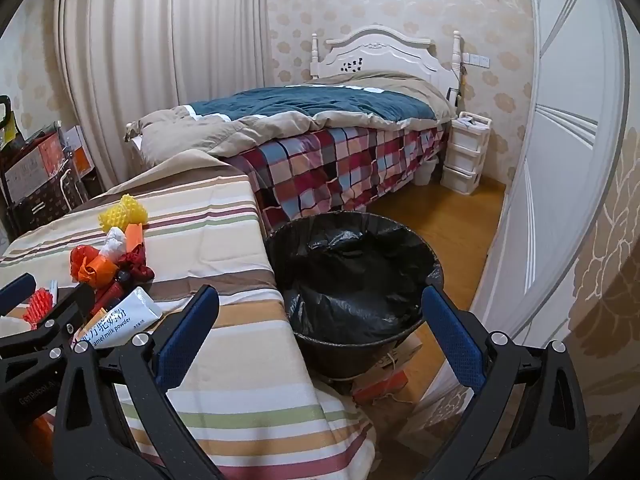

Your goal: Collect trash

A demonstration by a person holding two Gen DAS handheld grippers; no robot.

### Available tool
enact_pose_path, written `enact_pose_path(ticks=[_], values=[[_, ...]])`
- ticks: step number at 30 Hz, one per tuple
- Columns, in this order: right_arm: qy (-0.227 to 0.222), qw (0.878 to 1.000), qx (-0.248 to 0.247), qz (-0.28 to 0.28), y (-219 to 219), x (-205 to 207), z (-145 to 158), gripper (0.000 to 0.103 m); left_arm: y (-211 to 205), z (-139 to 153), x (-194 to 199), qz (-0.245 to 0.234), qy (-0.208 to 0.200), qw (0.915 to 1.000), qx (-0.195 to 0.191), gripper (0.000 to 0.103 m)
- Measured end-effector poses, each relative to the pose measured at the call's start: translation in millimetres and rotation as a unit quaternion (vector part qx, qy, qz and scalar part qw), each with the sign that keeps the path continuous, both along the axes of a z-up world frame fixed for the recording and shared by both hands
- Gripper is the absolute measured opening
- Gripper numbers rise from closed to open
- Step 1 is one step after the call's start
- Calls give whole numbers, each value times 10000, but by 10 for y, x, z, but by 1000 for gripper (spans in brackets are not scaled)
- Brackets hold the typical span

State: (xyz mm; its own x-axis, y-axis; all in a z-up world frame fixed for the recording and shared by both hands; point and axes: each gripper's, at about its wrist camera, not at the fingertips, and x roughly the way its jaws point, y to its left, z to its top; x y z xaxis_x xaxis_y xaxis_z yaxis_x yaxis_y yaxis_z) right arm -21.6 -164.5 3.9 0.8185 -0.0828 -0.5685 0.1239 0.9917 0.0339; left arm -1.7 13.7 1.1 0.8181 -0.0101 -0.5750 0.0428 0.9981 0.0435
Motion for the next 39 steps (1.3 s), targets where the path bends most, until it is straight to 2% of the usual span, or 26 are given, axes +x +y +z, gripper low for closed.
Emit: enact_pose_path(ticks=[39], values=[[47, 10000, 53, 9, -12, -2, -105, 99, 62, -80, 18, 92, 96, 9999, -46, 97]])
